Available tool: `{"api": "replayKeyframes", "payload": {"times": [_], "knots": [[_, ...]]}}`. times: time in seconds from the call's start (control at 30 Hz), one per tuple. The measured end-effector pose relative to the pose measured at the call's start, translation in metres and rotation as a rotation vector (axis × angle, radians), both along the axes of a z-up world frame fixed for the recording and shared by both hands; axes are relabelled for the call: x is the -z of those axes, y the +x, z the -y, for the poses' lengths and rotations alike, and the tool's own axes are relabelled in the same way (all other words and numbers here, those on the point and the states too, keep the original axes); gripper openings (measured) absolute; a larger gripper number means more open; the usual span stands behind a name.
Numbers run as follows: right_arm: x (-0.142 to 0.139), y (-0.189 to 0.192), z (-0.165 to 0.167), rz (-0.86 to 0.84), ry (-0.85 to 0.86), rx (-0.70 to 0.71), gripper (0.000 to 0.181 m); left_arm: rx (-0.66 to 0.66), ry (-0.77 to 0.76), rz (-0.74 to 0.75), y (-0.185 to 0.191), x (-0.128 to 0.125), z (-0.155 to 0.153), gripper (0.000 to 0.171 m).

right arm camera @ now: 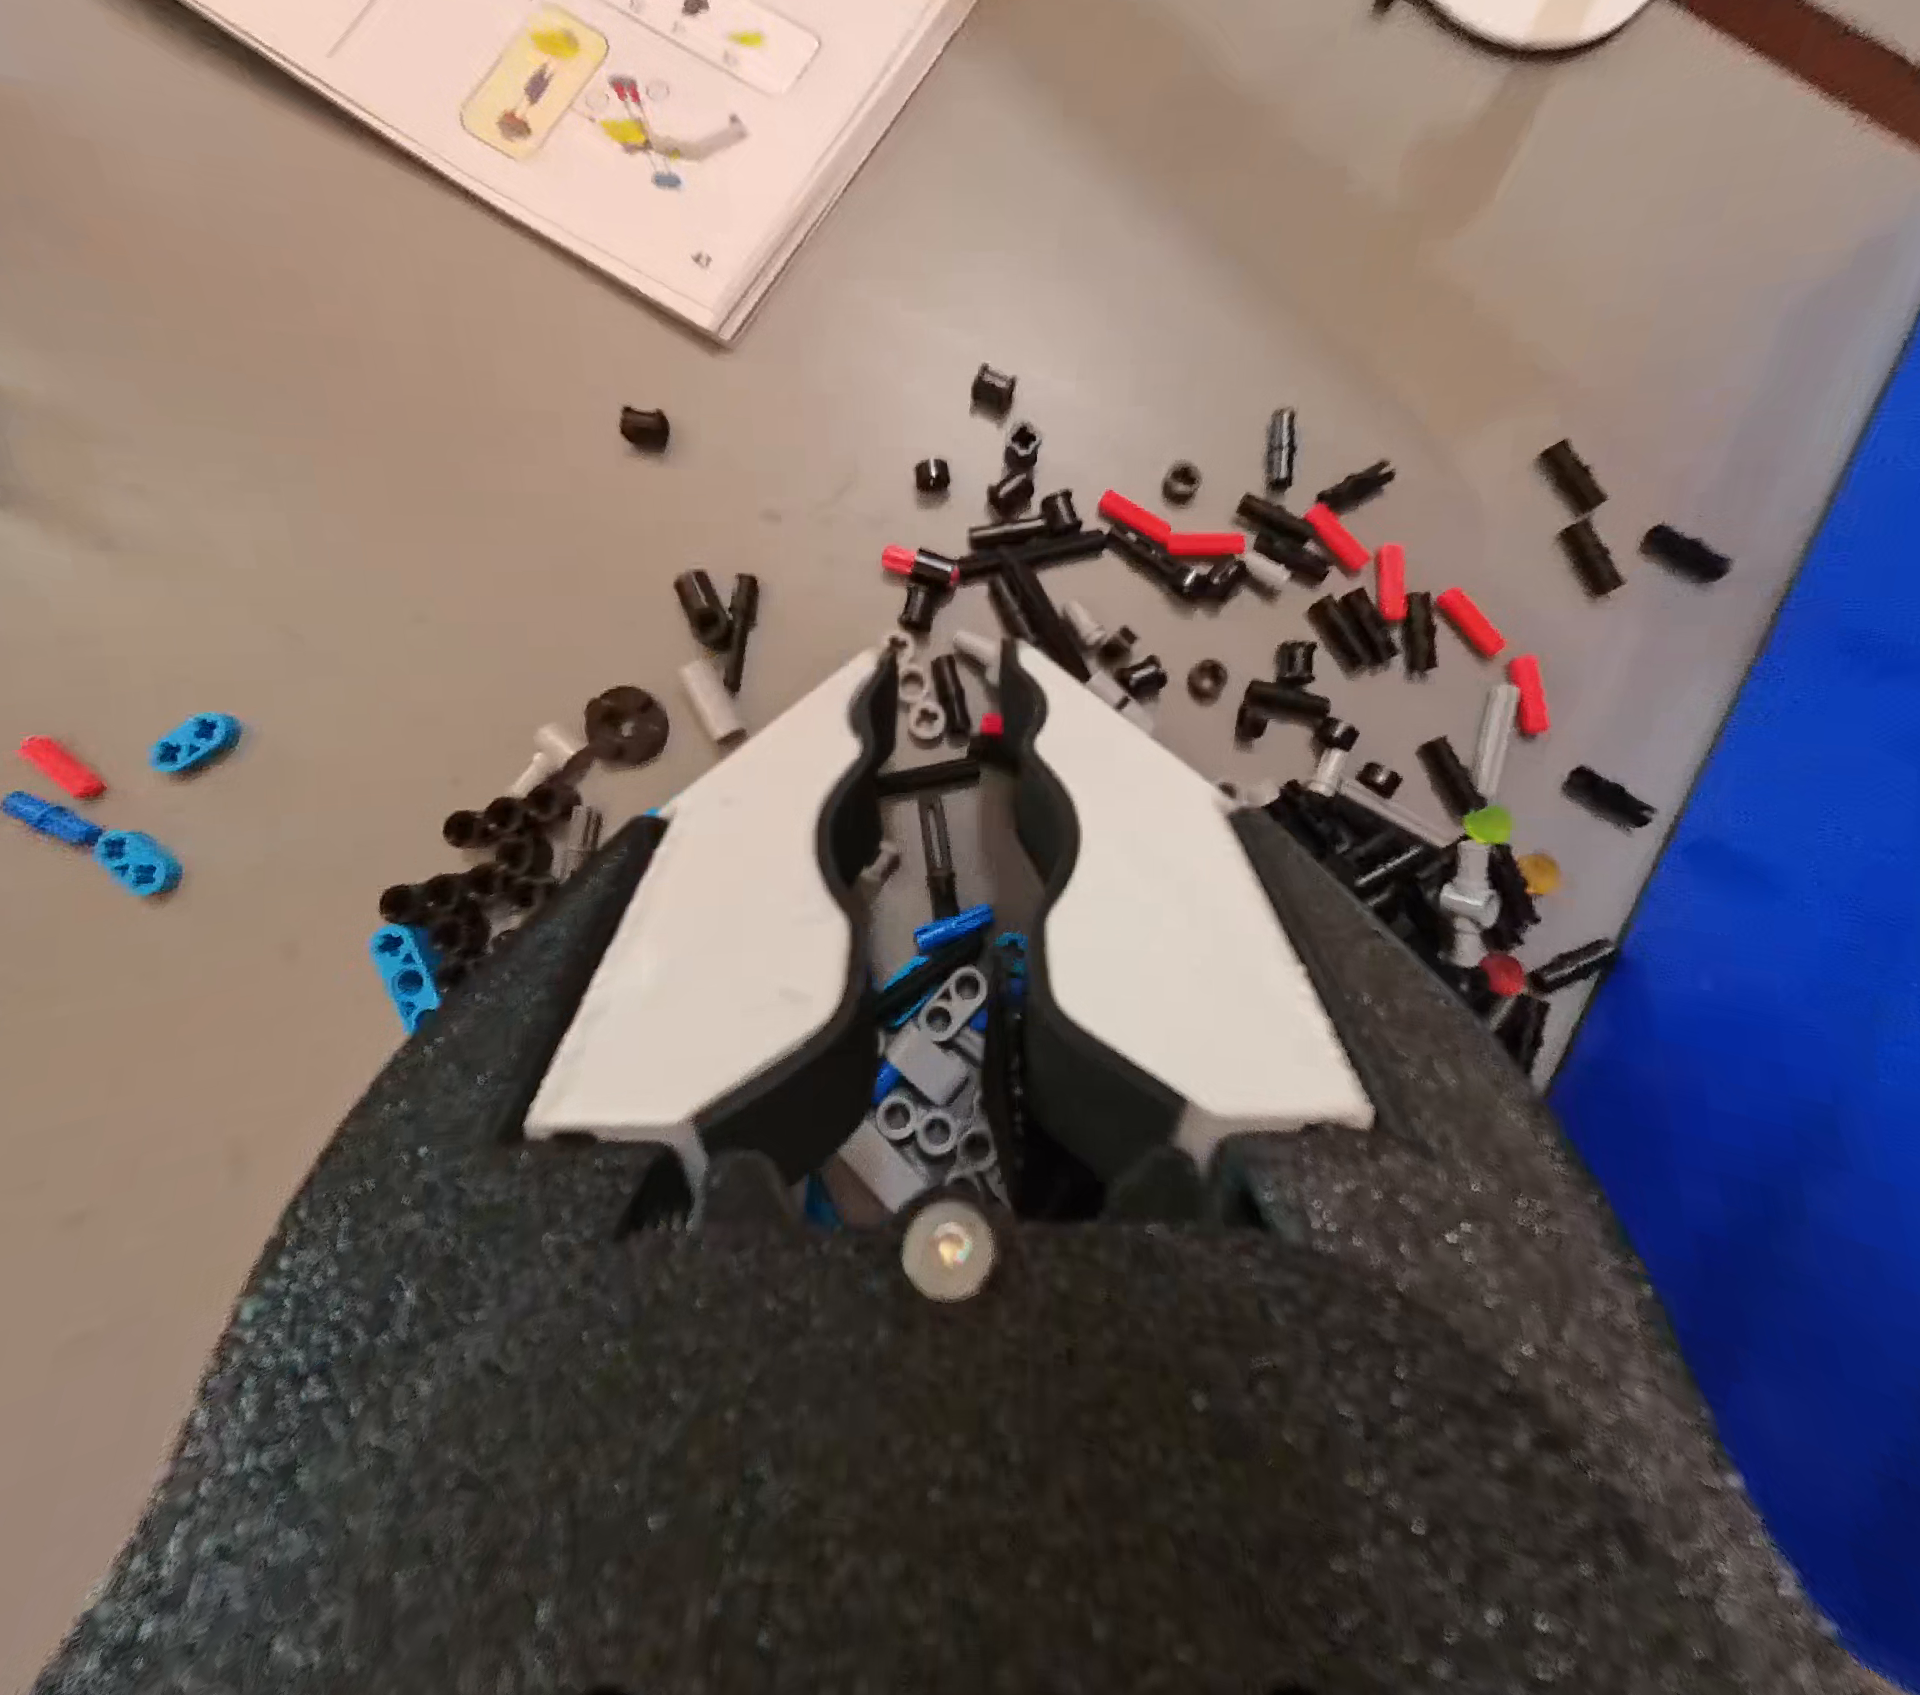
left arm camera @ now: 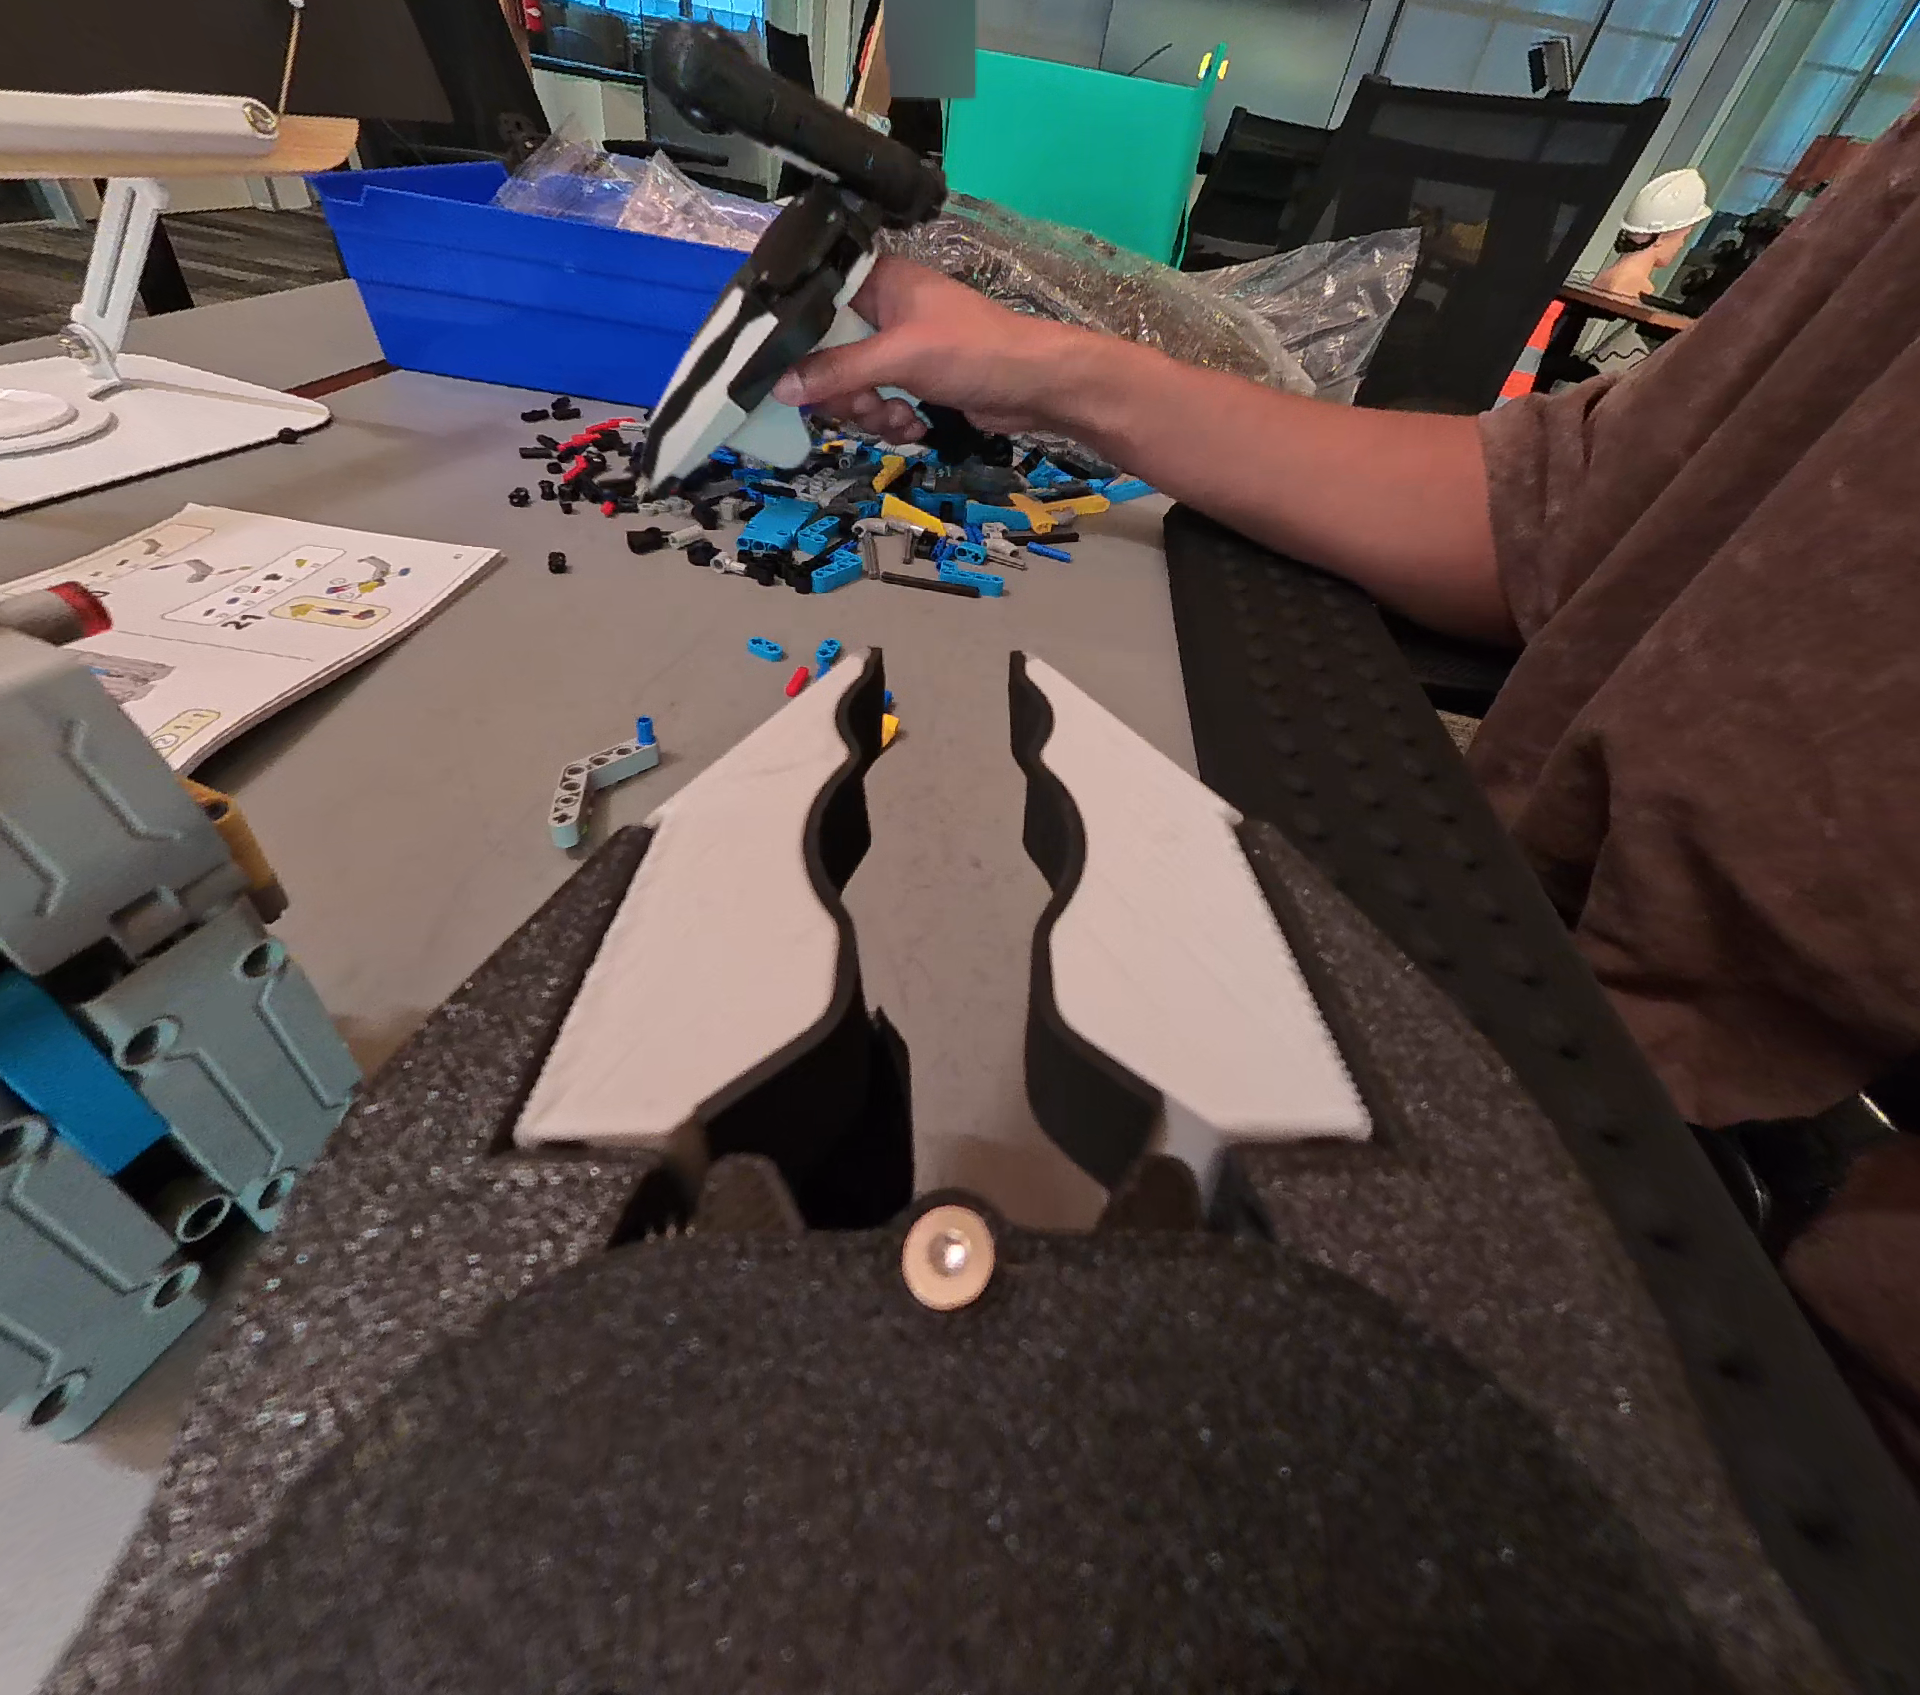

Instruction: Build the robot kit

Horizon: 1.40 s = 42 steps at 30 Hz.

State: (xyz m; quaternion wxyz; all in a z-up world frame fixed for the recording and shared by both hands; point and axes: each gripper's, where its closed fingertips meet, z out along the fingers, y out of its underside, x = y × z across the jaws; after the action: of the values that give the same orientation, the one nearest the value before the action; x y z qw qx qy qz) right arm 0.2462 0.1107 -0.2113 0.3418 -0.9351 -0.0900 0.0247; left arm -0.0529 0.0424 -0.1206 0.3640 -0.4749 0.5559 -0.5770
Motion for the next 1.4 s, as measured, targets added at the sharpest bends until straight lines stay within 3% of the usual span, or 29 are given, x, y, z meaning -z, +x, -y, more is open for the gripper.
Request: {"api": "replayKeyframes", "payload": {"times": [0.2, 0.33, 0.5, 0.9, 1.07, 1.2, 1.3, 1.4], "knots": [[-0.005, -0.005, -0.01, 0.071, 0.011, -0.029, 0.019, 0.001, 0.005, 0.0, 0.0, 0.0, 0.001, 0.024], [-0.017, 0.03, -0.002, 0.213, 0.046, 0.039, 0.011, 0.001, 0.011, 0.002, 0.0, 0.0, 0.001, 0.024], [-0.002, 0.035, 0.013, 0.109, -0.018, 0.028, 0.013, 0.003, 0.015, 0.0, 0.0, 0.0, 0.002, 0.024], [0.011, 0.02, 0.011, 0.02, -0.06, -0.001, 0.021, 0.004, 0.008, 0.0, 0.0, 0.0, 0.001, 0.024], [0.011, 0.019, 0.009, -0.003, -0.055, 0.005, 0.022, 0.004, 0.009, 0.0, 0.0, 0.0, 0.001, 0.024], [0.012, 0.01, 0.01, -0.038, -0.064, -0.034, 0.004, 0.004, 0.008, -0.001, 0.0, 0.0, 0.001, 0.024], [0.01, 0.013, 0.012, 0.01, -0.063, -0.038, 0.004, 0.004, 0.011, 0.0, 0.0, 0.0, 0.001, 0.024], [-0.01, 0.002, 0.008, -0.014, 0.015, -0.078, 0.004, 0.004, 0.013, 0.0, 0.0, 0.0, 0.002, 0.024]]}}
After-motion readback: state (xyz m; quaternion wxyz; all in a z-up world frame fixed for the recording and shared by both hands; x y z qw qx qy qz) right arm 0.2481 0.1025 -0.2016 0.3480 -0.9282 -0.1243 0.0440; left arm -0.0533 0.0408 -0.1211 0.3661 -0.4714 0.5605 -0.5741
